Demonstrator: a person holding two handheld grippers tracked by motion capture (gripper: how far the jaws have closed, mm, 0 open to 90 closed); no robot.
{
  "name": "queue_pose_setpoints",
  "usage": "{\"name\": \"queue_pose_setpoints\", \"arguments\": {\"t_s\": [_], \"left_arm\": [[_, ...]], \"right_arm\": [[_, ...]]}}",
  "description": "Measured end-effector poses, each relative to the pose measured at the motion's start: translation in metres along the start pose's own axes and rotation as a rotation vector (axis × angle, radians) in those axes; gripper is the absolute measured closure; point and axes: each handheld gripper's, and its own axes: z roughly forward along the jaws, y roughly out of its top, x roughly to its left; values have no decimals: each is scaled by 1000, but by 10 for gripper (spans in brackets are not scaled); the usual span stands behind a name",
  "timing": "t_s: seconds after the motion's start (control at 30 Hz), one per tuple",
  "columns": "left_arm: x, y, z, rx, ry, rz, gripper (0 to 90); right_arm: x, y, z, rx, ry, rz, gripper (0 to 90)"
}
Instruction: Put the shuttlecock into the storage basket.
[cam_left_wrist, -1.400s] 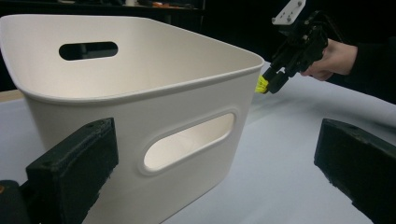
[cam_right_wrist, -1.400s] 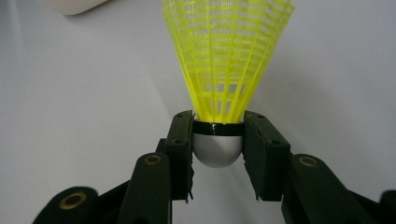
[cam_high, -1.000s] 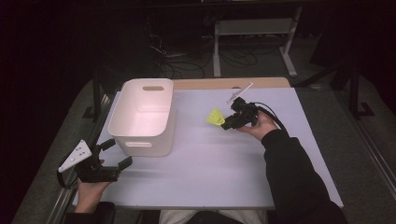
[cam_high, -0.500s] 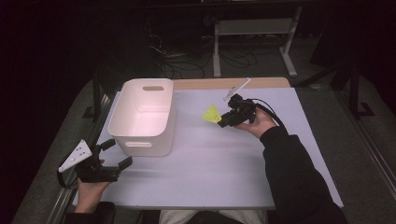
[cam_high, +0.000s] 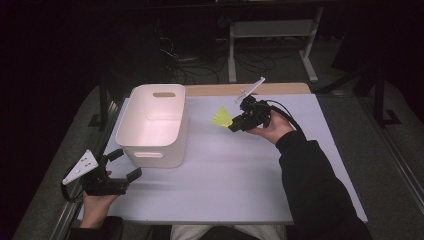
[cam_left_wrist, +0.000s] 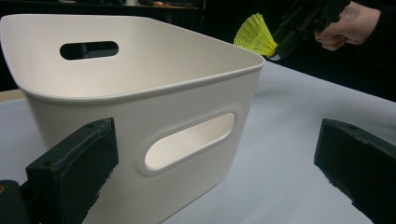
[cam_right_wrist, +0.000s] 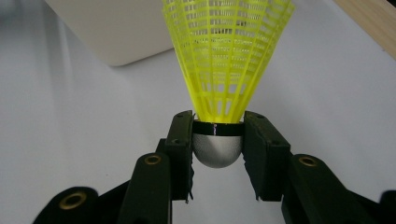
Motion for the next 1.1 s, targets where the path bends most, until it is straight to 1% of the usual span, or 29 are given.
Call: {"name": "queue_pose_setpoints", "arguments": {"t_s": [0.23, 0.6, 0.8, 0.97, 1.1], "left_arm": [[0, 0, 0, 0, -1, 0, 0], [0, 0, 0, -2, 1, 0, 0], [0, 0, 0, -2, -1, 0, 0], [0, 0, 0, -1, -1, 0, 0], [0, 0, 0, -3, 0, -1, 0]], "right_arm": [[2, 11, -6, -15, 0, -14, 633], [8, 33, -21, -47, -7, -41, 633], [12, 42, -22, -45, -10, -63, 633], [15, 48, -23, -44, -8, -71, 633], [18, 53, -25, -52, -9, -82, 633]]}}
